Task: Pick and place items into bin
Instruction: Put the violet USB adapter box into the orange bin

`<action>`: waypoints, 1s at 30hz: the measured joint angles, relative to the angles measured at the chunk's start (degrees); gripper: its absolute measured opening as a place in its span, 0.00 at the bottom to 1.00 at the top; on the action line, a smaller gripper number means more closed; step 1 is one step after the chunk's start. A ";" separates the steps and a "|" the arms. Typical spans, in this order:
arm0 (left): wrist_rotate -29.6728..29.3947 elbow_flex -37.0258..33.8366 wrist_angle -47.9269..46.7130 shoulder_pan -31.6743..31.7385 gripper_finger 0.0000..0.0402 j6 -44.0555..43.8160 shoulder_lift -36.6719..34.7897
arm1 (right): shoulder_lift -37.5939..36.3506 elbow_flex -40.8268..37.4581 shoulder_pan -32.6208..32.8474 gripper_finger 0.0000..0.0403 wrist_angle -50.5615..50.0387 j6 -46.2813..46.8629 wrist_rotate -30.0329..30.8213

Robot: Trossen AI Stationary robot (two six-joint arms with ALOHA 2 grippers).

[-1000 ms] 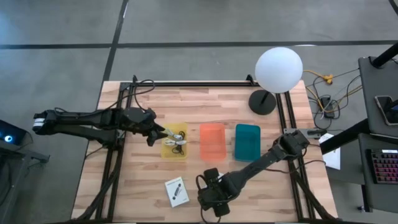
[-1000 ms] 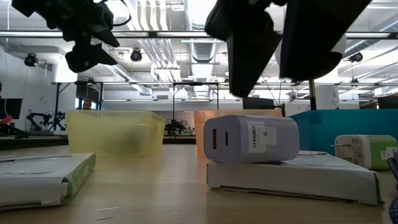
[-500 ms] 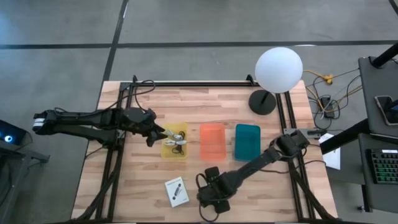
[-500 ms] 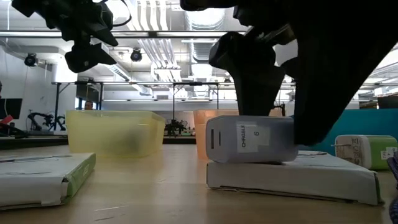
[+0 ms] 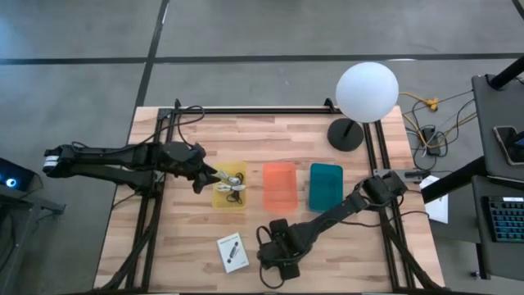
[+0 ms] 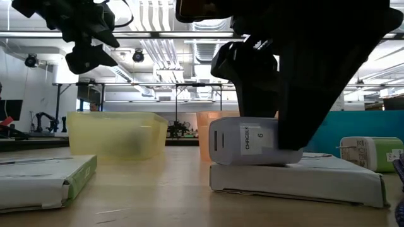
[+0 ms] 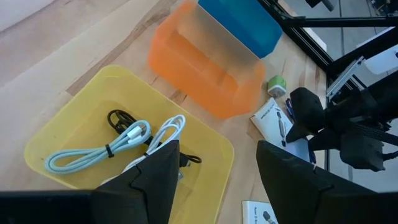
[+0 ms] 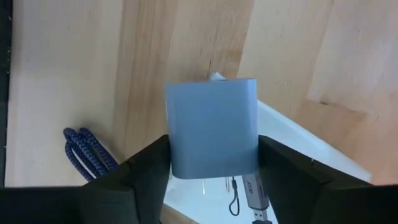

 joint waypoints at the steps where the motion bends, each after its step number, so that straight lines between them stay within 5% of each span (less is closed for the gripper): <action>1: 0.00 -0.02 0.04 -0.01 0.49 0.00 0.00 | 0.00 0.00 -0.01 0.52 0.04 0.02 0.01; 12: 0.00 -0.68 0.19 0.00 0.49 -0.02 0.00 | -1.77 1.85 0.00 0.47 -1.93 3.53 5.04; 16: 0.00 -0.68 0.36 -0.01 0.49 0.14 -0.22 | -5.18 2.05 -0.43 0.49 -7.12 10.38 12.63; 23: 0.00 -0.65 0.39 -0.02 0.49 1.63 -0.04 | -12.34 0.78 -6.70 0.50 -15.82 22.57 17.44; 30: 0.00 -0.65 0.40 -0.01 0.49 1.68 -0.11 | -16.89 -5.63 -17.73 0.50 -14.20 13.03 12.13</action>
